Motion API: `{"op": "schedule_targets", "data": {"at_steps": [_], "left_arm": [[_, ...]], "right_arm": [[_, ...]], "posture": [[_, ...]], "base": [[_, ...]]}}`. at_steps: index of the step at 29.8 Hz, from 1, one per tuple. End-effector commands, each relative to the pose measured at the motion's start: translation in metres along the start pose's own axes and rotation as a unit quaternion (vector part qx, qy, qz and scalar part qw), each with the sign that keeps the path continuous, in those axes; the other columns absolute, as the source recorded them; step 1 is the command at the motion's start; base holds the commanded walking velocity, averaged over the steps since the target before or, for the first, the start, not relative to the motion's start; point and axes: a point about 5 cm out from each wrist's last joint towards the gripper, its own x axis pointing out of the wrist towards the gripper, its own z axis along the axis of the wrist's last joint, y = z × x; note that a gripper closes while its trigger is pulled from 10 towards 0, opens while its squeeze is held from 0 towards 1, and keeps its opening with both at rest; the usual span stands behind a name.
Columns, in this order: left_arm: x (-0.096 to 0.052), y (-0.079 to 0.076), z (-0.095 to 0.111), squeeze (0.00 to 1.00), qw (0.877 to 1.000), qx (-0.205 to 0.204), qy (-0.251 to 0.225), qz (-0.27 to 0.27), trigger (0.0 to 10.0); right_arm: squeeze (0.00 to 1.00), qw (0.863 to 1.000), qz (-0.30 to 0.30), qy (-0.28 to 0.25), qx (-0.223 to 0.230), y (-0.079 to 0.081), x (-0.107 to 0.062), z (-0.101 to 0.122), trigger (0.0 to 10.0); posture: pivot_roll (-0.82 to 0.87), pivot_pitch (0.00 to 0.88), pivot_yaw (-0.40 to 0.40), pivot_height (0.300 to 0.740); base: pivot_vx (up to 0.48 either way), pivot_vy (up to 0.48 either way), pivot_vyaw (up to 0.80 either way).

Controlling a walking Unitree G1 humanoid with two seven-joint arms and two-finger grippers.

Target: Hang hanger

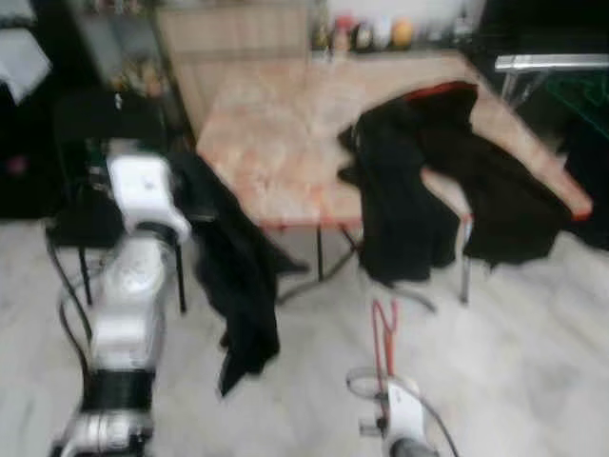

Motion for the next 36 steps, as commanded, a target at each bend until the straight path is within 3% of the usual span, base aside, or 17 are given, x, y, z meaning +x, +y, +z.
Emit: {"op": "schedule_targets", "data": {"at_steps": [1, 2, 7, 9, 14, 22, 25, 26, 30, 33, 35, 36], "left_arm": [[0.013, -0.006, 0.018, 0.0, 0.999, 0.006, -0.033, -0.027, 10.0], [0.013, -0.006, 0.018, 0.0, 0.999, 0.006, -0.033, -0.027, 10.0], [0.051, -0.008, 0.055, 0.0, 0.994, 0.011, -0.092, -0.054, 10.0], [0.059, -0.01, 0.064, 0.0, 0.993, 0.013, -0.103, -0.06, 10.0], [0.07, -0.02, 0.077, 0.0, 0.99, 0.004, -0.122, -0.075, 10.0], [0.077, -0.023, 0.075, 0.0, 0.989, -0.007, -0.121, -0.079, 10.0], [0.074, -0.021, 0.063, 0.0, 0.992, -0.024, -0.093, -0.079, 10.0], [0.066, -0.026, 0.046, 0.0, 0.992, -0.048, -0.049, -0.105, 10.0], [0.049, -0.025, 0.025, 0.0, 0.993, -0.04, -0.017, -0.111, 10.0], [0.021, -0.018, -0.003, 0.0, 0.993, -0.053, 0.037, -0.098, 10.0], [-0.011, -0.014, -0.032, 0.0, 0.99, -0.066, 0.096, -0.085, 10.0], [-0.011, -0.014, -0.032, 0.0, 0.99, -0.066, 0.096, -0.085, 10.0]], "right_arm": [[0.0, 1.0, -0.005, 0.006, 0.0, -0.005, -0.001, -0.004, 10.0], [0.0, 1.0, -0.005, 0.006, 0.0, -0.005, -0.001, -0.004, 10.0], [0.0, 1.0, -0.022, 0.008, 0.013, -0.01, -0.001, -0.006, 10.0], [0.0, 1.0, -0.024, 0.009, 0.015, -0.012, -0.001, -0.007, 10.0], [0.0, 1.0, -0.023, 0.012, 0.017, -0.011, -0.001, -0.007, 10.0], [0.0, 0.999, -0.022, 0.01, 0.022, -0.01, -0.001, -0.006, 10.0], [0.0, 1.0, -0.023, 0.013, 0.017, -0.01, -0.001, -0.007, 10.0], [0.0, 0.999, -0.023, 0.013, 0.02, -0.01, -0.001, -0.008, 10.0], [0.0, 0.999, -0.021, 0.014, 0.019, -0.01, -0.001, -0.009, 10.0], [0.0, 0.999, -0.023, 0.014, 0.022, -0.011, -0.002, -0.009, 10.0], [0.0, 0.999, -0.023, 0.016, 0.018, -0.011, -0.002, -0.01, 10.0], [0.0, 0.999, -0.023, 0.016, 0.018, -0.011, -0.002, -0.01, 10.0]], "posture": [[0.04, 0.0, 0.077, 0.74], [0.04, 0.0, 0.077, 0.74], [0.06, 0.0, 0.086, 0.74], [0.06, 0.0, 0.086, 0.74], [0.06, 0.0, 0.093, 0.74], [0.06, 0.0, 0.095, 0.74], [0.06, 0.0, 0.094, 0.74], [0.06, 0.0, 0.092, 0.74], [0.06, 0.0, 0.093, 0.74], [0.05, 0.0, 0.094, 0.74], [0.06, 0.0, 0.095, 0.74], [0.06, 0.0, 0.095, 0.74]], "base": [[0.48, 0.0, 0.0], [0.48, 0.0, 0.0], [0.48, 0.0, 0.0], [0.48, 0.0, 0.0], [0.48, 0.0, 0.0], [0.48, 0.0, 0.0], [0.432, 0.0, 0.0], [0.0, 0.0, 0.0], [0.0, 0.0, 0.0], [0.0, 0.0, 0.0], [0.0, 0.0, 0.0], [0.0, 0.0, 0.0]]}}
